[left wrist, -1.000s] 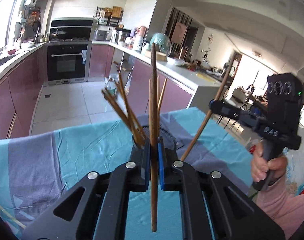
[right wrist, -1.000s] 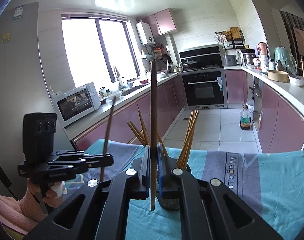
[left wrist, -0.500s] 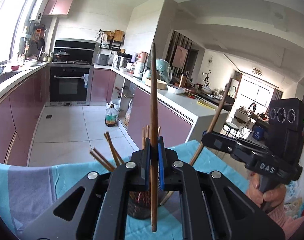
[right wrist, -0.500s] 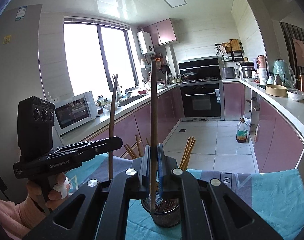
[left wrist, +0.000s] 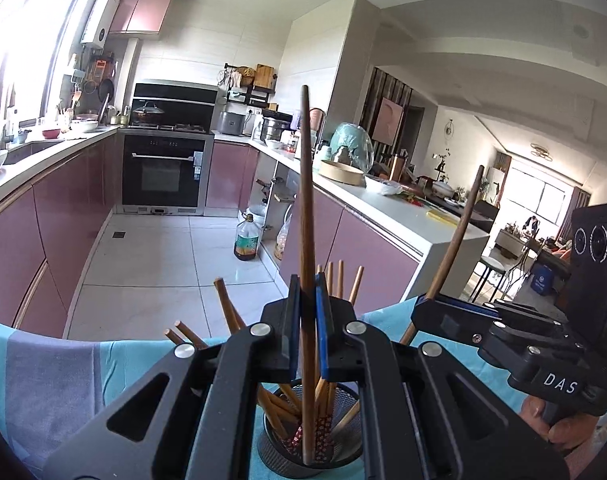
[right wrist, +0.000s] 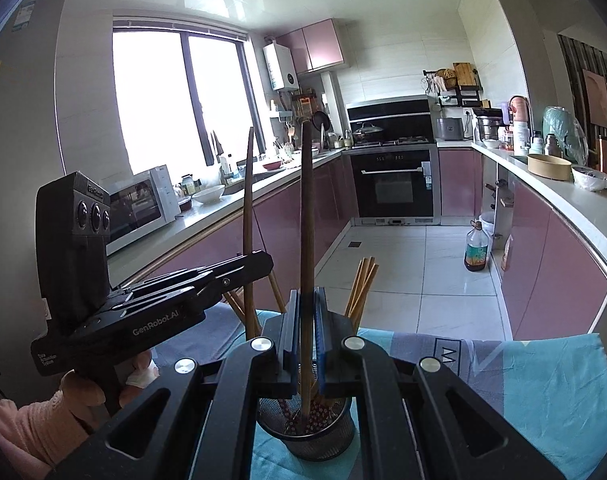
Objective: Organize utensils
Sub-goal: 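Lower the chopsticks into the cup while the left tool lowers its chopstick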
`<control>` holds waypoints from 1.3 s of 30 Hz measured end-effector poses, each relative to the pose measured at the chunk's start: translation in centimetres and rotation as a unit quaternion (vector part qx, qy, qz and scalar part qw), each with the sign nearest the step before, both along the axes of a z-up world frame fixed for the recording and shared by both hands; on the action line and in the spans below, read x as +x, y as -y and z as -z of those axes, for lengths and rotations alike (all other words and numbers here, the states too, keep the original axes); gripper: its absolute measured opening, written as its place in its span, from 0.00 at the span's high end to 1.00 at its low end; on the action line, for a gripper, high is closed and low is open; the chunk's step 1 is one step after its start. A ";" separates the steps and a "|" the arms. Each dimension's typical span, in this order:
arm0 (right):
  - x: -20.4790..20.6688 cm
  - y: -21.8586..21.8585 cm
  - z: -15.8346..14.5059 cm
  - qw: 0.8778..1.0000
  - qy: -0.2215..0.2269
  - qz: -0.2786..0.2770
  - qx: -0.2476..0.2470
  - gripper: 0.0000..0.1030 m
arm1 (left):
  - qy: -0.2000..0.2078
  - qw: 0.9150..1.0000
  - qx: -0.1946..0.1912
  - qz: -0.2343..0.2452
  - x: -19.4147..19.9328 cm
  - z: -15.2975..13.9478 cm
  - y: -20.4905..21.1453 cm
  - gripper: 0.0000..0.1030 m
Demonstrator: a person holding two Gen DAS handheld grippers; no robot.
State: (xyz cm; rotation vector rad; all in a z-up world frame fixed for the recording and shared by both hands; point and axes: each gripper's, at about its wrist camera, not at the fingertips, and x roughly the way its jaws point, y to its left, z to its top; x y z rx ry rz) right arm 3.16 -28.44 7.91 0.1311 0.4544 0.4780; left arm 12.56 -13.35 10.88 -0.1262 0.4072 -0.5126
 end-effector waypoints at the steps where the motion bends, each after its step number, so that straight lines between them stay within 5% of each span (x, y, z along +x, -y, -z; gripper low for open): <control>1: 0.2 -0.1 0.3 1.000 -0.005 -0.001 -0.002 0.95 | 0.002 1.000 0.002 -0.002 0.2 0.1 0.1 0.92; 13: 1.1 -0.5 1.8 0.999 -0.031 -0.006 0.002 0.95 | 0.031 0.999 0.017 -0.017 -0.6 1.2 0.6 0.93; 31: 3.1 -0.9 3.5 0.996 -0.085 0.002 -0.011 0.89 | -0.082 0.990 0.105 0.045 1.5 4.7 1.8 0.93; 39: 3.0 -0.4 4.1 0.996 -0.090 0.009 -0.004 0.77 | -0.058 0.993 0.093 0.032 0.7 4.5 0.3 0.68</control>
